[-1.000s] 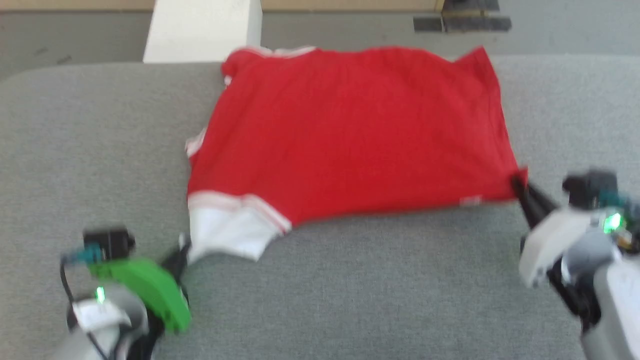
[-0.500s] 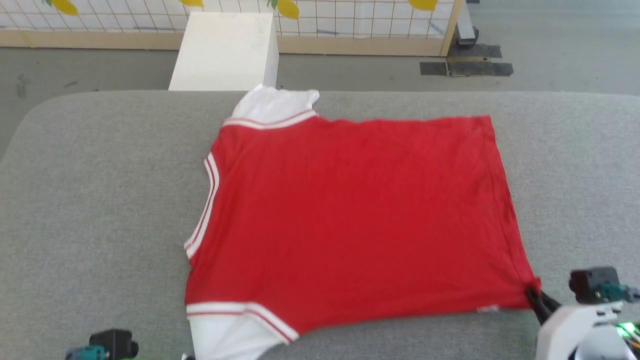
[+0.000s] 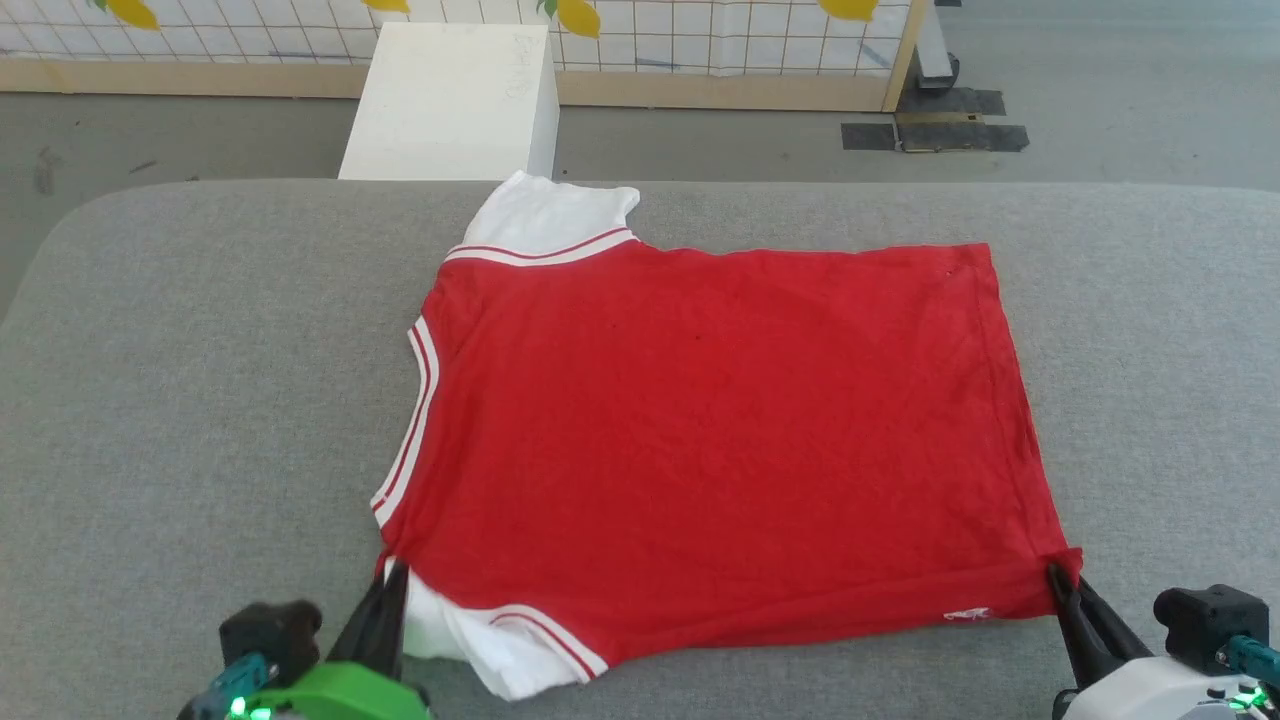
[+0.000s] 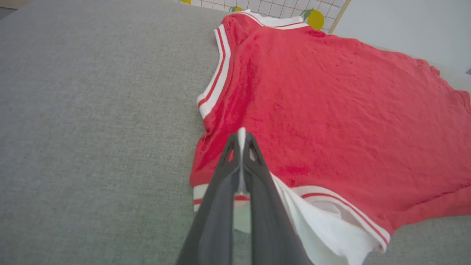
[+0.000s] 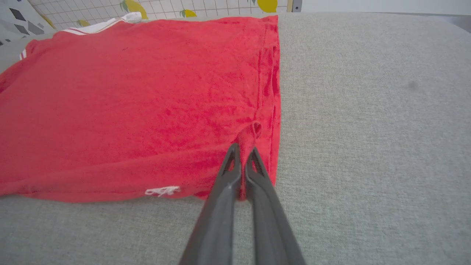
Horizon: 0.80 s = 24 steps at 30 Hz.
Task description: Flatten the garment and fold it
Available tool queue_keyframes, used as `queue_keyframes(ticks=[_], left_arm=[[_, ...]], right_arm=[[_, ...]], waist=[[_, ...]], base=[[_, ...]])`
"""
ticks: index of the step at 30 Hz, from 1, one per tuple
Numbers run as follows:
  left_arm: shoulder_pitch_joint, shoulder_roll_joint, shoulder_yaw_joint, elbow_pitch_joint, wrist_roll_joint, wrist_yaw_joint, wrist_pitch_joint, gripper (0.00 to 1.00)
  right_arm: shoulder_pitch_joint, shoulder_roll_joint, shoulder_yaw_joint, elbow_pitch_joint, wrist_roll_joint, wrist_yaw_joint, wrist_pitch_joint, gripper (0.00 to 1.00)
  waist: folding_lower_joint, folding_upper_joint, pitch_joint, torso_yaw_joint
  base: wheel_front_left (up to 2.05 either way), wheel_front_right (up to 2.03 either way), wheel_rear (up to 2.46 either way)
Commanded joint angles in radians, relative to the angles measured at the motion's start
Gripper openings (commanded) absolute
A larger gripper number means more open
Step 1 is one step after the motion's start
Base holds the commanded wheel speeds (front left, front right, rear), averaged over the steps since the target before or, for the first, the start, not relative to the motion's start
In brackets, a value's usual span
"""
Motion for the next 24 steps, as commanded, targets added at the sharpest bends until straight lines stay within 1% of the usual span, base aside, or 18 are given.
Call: queue_keyframes(ticks=[1,5,13,19,24], left_arm=[[-0.045,-0.016,0.002,0.017,0.03,-0.003,-0.022,0.0],[-0.125,-0.041,0.008,0.054,0.09,-0.006,-0.052,0.0],[-0.3,-0.041,0.029,0.133,0.129,-0.056,-0.056,0.0],[-0.433,-0.034,0.043,0.216,0.117,-0.098,-0.012,0.0],[-0.52,-0.026,0.043,0.301,0.1,-0.126,0.056,0.0]], right_arm=[[-0.012,0.006,0.003,0.01,-0.008,-0.002,-0.029,0.0],[-0.05,-0.002,0.016,0.031,-0.014,-0.002,-0.067,0.0],[-0.156,-0.042,0.046,0.069,-0.014,-0.002,-0.068,0.0],[-0.278,-0.071,0.066,0.125,0.003,-0.002,-0.034,0.0],[-0.387,-0.095,0.087,0.187,0.031,-0.002,0.038,0.0]], waist=[[0.0001,0.0,-0.001,-0.003],[0.0001,0.0,-0.003,-0.016],[0.0001,0.0,0.027,-0.041],[0.0001,0.0,0.103,-0.062],[0.0001,0.0,0.171,-0.073]], base=[[0.0,0.0,0.0],[0.0,0.0,0.0],[0.0,0.0,0.0],[0.0,0.0,0.0],[0.0,0.0,0.0]])
